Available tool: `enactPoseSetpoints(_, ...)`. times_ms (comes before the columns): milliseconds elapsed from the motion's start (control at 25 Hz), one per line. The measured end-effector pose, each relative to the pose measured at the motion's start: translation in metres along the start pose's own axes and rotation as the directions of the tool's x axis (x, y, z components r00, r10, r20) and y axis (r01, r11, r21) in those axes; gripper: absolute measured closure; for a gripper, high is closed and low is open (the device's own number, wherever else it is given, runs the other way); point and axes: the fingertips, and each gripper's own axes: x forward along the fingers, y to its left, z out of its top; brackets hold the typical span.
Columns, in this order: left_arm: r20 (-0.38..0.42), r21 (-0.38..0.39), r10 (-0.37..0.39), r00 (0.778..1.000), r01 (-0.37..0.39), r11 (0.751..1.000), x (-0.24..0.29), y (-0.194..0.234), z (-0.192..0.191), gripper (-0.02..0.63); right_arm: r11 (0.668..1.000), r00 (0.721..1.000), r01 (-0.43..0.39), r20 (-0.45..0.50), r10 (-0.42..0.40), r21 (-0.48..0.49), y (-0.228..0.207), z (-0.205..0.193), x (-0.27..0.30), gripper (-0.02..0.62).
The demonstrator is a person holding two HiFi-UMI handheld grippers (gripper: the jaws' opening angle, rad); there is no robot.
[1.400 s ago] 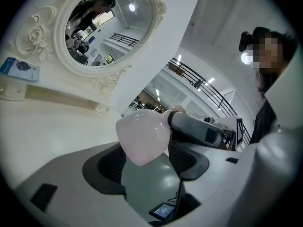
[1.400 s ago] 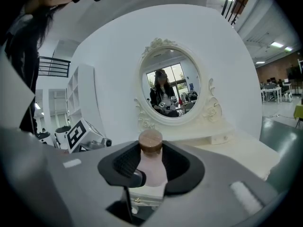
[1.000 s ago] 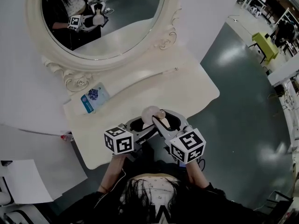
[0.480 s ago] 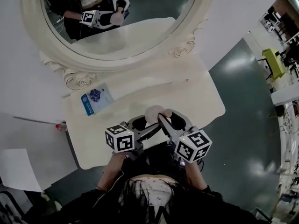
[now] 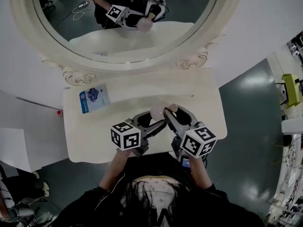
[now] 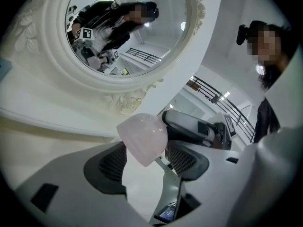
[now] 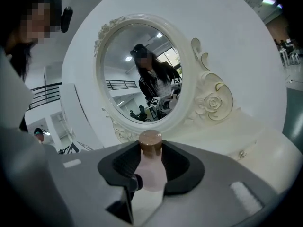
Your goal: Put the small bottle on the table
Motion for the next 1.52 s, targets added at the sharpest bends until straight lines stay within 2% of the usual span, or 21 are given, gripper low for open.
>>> enactPoseSetpoints(160,0.012,0.001,0.032,0.999,-0.032,0.999,0.020,0.016,0.011,0.339,1.000,1.000,-0.015,-0.019,0.015,0.006,-0.026,0.010,0.012,0.446)
enactPoseSetpoints(360,0.023,-0.035,0.085,0.996,-0.084,0.996,0.035,0.040,0.020,0.341,1.000,0.999,-0.013,-0.033,0.013,-0.001,-0.054,0.023,0.033,0.446)
enactPoseSetpoints(600,0.007,-0.083,0.150,0.989,-0.149,0.985,0.024,0.056,0.007,0.341,0.998,0.997,0.038,-0.064,-0.042,-0.049,-0.085,0.023,0.058,0.446)
enactPoseSetpoints(880,-0.036,-0.043,0.209,0.977,-0.211,0.977,0.004,0.062,-0.004,0.341,0.983,0.987,0.103,-0.108,-0.120,-0.153,-0.108,0.015,0.074,0.446)
enactPoseSetpoints(1080,-0.037,-0.044,0.218,0.975,-0.219,0.975,-0.005,0.061,-0.006,0.341,0.955,0.980,0.114,-0.126,-0.153,-0.273,-0.108,0.014,0.078,0.446)
enactPoseSetpoints(1280,-0.047,-0.029,0.229,0.972,-0.231,0.973,-0.012,0.059,-0.010,0.341,0.892,0.972,0.092,-0.154,-0.176,-0.443,-0.097,0.004,0.085,0.446)
enactPoseSetpoints(1520,-0.032,-0.036,0.237,0.971,-0.238,0.971,-0.027,0.055,-0.013,0.341,0.885,0.975,0.087,-0.142,-0.169,-0.458,-0.098,0.005,0.090,0.446)
